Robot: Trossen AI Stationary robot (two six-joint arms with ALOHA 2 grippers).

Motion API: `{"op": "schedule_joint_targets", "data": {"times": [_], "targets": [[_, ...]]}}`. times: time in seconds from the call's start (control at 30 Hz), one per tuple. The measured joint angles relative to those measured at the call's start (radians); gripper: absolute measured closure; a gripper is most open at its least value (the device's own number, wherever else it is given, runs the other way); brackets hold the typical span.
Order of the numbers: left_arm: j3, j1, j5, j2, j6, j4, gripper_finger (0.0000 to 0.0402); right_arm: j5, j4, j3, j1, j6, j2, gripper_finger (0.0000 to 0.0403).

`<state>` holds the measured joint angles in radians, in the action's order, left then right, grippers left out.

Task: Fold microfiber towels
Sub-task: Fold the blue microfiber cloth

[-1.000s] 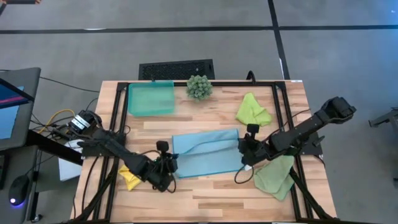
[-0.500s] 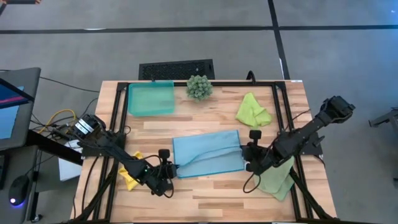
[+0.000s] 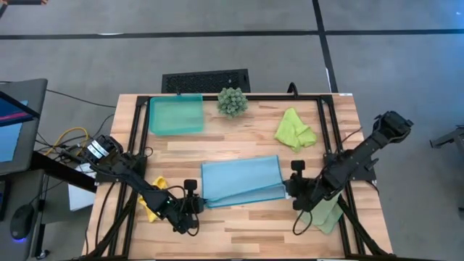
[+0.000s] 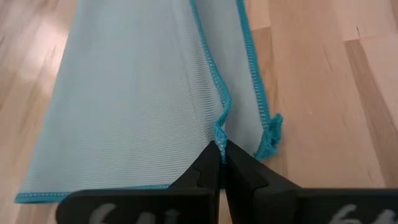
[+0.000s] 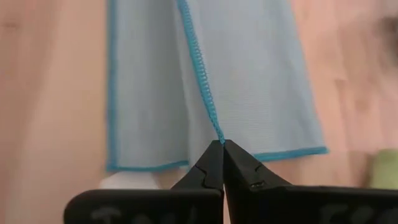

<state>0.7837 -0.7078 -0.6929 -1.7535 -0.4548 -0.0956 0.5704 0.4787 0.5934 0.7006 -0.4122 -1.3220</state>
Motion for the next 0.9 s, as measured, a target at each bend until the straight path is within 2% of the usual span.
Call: {"op": "schedule_joint_targets", "data": {"times": [0.27,0.57,0.8,0.9], "targets": [[0.0,0.0,0.033,0.0,-0.014,0.003,0.0401,-0.074,-0.041,0.0,0.036,0.001,-0.053,0.0378],[0.0,0.001,0.085,0.001,-0.044,0.006,0.0401,-0.098,-0.113,0.0,0.039,0.057,-0.171,0.0369],[0.0,0.001,0.088,0.001,-0.067,0.006,0.0401,-0.18,-0.142,0.0,0.039,0.082,-0.16,0.0313],[0.0,0.001,0.096,0.001,-0.084,0.016,0.0386,-0.204,-0.139,-0.001,0.039,0.096,-0.135,0.028]]}}
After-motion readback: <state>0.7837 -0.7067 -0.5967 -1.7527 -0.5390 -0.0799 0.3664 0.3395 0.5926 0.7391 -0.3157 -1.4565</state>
